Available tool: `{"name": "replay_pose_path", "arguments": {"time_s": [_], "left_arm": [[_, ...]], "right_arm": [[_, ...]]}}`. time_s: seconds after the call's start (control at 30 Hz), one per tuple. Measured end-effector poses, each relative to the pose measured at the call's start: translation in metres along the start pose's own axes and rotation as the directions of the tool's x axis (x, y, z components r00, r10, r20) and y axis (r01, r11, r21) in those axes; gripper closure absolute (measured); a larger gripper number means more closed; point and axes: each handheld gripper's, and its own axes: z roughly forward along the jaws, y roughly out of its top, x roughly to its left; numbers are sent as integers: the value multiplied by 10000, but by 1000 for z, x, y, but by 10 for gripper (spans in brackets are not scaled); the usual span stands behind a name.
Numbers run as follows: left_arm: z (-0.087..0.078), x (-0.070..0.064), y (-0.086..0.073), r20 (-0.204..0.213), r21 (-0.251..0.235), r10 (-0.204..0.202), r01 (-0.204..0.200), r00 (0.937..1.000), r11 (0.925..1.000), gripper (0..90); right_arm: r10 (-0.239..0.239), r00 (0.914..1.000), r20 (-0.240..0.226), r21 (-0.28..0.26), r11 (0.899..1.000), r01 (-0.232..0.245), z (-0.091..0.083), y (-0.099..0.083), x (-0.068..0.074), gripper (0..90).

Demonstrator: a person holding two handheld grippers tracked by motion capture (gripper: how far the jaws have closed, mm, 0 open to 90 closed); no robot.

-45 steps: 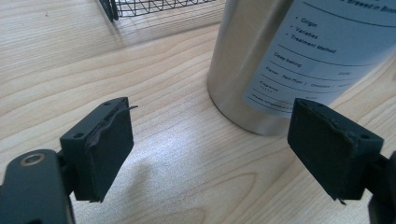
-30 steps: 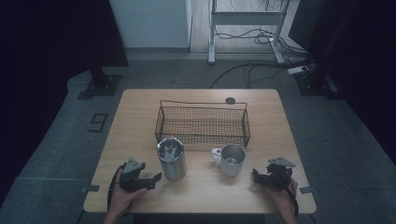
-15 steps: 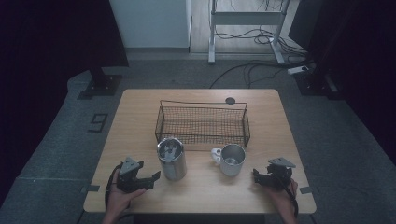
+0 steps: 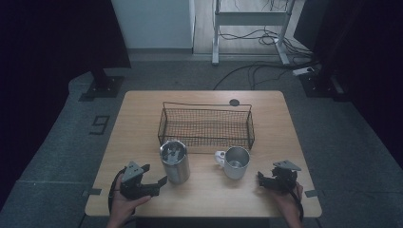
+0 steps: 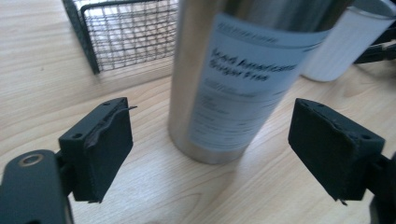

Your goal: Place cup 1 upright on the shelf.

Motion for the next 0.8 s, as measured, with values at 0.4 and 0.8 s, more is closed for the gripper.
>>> {"name": "replay_pose_path", "arguments": {"time_s": [0.4, 0.8], "left_arm": [[-4, -3, 9, 322, -399, -60, 73, 9995, 9992, 101], [-5, -9, 17, 652, -532, 145, -110, 9978, 9985, 53]], "right_arm": [[21, 10000, 24, -18, 10000, -21, 0, 0, 0, 82], [41, 10000, 41, -29, 10000, -41, 0, 0, 0, 87]]}}
